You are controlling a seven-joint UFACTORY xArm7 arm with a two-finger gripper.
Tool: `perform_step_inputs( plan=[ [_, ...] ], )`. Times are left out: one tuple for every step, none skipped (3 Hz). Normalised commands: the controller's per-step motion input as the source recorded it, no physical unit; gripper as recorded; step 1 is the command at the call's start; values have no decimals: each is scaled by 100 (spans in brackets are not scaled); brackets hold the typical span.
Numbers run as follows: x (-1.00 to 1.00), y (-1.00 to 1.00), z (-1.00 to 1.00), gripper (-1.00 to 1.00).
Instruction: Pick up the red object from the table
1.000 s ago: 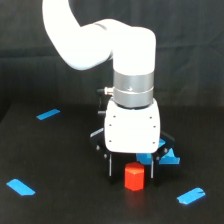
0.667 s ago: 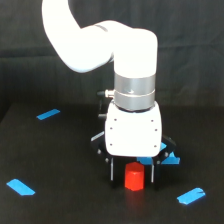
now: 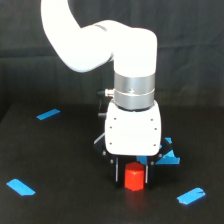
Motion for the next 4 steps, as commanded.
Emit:
perform_step_inputs(
  plan=[
    [4, 16, -31, -94],
    [8, 10, -24, -98],
    [15, -1, -28, -100],
    [-25, 18, 25, -92]
  ],
)
